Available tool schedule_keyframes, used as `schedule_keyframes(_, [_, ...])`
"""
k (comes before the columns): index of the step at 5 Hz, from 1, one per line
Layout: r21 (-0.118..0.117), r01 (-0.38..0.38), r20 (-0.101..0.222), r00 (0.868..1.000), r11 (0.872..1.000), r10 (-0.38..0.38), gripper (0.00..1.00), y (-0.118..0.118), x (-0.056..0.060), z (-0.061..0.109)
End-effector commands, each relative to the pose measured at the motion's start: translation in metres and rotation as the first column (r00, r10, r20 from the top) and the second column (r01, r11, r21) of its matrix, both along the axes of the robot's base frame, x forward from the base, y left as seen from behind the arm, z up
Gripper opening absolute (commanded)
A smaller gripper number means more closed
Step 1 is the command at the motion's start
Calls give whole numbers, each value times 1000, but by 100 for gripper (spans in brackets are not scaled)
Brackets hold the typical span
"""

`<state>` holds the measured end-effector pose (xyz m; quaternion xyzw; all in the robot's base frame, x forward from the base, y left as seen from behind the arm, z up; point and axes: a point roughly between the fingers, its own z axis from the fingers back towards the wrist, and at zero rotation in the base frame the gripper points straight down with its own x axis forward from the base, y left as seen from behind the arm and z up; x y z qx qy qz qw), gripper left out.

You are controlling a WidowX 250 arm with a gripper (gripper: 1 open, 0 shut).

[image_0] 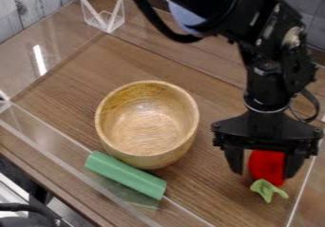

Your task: Move the red fruit to the left

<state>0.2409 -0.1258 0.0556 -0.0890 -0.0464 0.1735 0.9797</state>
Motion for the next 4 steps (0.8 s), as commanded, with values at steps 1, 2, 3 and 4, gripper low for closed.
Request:
schedule_keyframes(1, [-17, -2, 60, 998, 1000, 3, 100, -2, 16, 12])
schedule_keyframes(2, [-13, 13, 63, 998, 1000, -12, 100, 5, 10, 6])
schedule_keyframes(3, [-11, 22, 70, 997, 1000, -21, 100, 8, 4, 5])
schedule_keyframes(4, [-4, -43, 74, 996, 999, 43, 100, -7, 8, 12])
